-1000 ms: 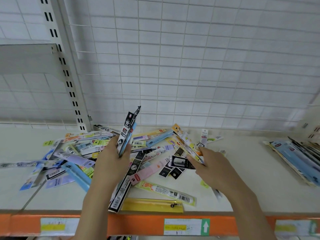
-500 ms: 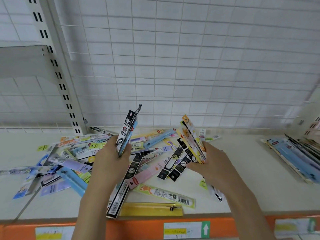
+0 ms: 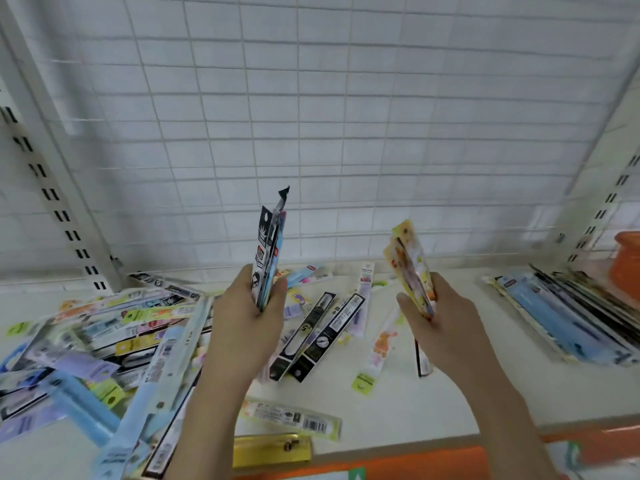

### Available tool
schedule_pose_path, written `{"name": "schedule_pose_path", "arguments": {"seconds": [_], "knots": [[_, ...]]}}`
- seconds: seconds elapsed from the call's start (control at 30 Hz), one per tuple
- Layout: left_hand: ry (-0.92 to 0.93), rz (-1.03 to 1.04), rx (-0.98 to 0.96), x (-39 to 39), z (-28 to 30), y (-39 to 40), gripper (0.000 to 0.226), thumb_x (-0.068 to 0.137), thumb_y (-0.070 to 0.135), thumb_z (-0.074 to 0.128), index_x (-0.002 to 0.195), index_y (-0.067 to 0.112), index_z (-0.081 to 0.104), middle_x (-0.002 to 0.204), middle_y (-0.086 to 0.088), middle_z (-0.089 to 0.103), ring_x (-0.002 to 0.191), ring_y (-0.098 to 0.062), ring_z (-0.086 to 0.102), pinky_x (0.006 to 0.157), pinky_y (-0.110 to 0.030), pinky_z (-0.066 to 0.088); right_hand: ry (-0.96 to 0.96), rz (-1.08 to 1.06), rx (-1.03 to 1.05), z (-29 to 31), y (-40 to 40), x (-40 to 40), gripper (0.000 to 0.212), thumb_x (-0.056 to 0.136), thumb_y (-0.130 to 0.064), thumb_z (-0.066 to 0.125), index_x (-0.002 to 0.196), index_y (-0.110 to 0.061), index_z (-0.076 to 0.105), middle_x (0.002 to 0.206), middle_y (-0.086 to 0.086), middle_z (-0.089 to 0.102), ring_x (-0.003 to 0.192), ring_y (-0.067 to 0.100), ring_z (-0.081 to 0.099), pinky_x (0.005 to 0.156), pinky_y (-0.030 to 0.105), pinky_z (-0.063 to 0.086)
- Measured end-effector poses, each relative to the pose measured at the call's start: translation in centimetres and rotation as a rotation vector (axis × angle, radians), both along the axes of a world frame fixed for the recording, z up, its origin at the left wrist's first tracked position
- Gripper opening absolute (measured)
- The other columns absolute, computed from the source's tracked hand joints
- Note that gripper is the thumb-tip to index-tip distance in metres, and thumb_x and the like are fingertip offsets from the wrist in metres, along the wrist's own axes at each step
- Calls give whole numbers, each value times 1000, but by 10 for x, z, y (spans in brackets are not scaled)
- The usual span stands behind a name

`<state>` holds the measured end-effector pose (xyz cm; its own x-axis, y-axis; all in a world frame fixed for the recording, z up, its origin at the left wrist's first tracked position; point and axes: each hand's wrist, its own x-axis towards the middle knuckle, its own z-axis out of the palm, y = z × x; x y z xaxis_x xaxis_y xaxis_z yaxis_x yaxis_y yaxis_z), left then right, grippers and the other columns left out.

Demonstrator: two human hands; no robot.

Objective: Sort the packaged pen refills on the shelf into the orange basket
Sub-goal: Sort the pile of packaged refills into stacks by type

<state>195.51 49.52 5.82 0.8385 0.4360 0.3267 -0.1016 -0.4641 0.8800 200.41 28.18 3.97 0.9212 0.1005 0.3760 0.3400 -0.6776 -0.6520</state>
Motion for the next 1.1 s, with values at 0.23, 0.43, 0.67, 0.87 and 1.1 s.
{"name": "schedule_pose_path", "arguments": {"seconds": [0.23, 0.43, 0.67, 0.87, 1.1], "knots": [[7, -25, 18, 23, -7, -69, 7, 90, 24, 56, 84, 21, 54, 69, -8, 61, 70, -24, 60, 65, -33, 46, -36, -34, 277, -12, -52, 31, 25, 87, -21, 63, 88, -31, 40, 77, -7, 55, 66, 8, 56, 54, 16, 44], [23, 14, 23, 41, -9, -128, 10, 89, 25, 58, 82, 21, 52, 74, -14, 60, 64, -21, 52, 51, -16, 36, 195, 139, 249, -30, -77, 57, 26, 81, -11, 66, 86, -23, 44, 70, -7, 49, 57, 4, 48, 49, 9, 37], [-9, 131, -109, 55, -12, -180, 14, 88, 24, 59, 76, 28, 53, 79, -18, 66, 75, -33, 64, 67, -38, 51, 189, 156, 147, -45, -97, 71, 25, 84, -20, 55, 69, -24, 36, 67, -5, 43, 62, 14, 44, 53, 20, 34], [105, 209, -132, 64, -36, -213, 28, 92, 29, 52, 71, 10, 49, 58, -15, 50, 52, -19, 51, 51, -17, 39, -66, -33, -127, -32, -150, 86, 32, 88, -46, 43, 93, -16, 52, 88, 0, 46, 83, 19, 42, 70, 30, 31], [285, 374, 52, 70, -55, -231, 35, 88, 33, 57, 65, 11, 44, 54, -7, 50, 53, -24, 50, 47, -28, 33, 0, -62, -26, -3, -236, 115, 33, 90, -30, 54, 63, -17, 40, 67, 4, 43, 57, 10, 37, 49, 25, 23]]}}
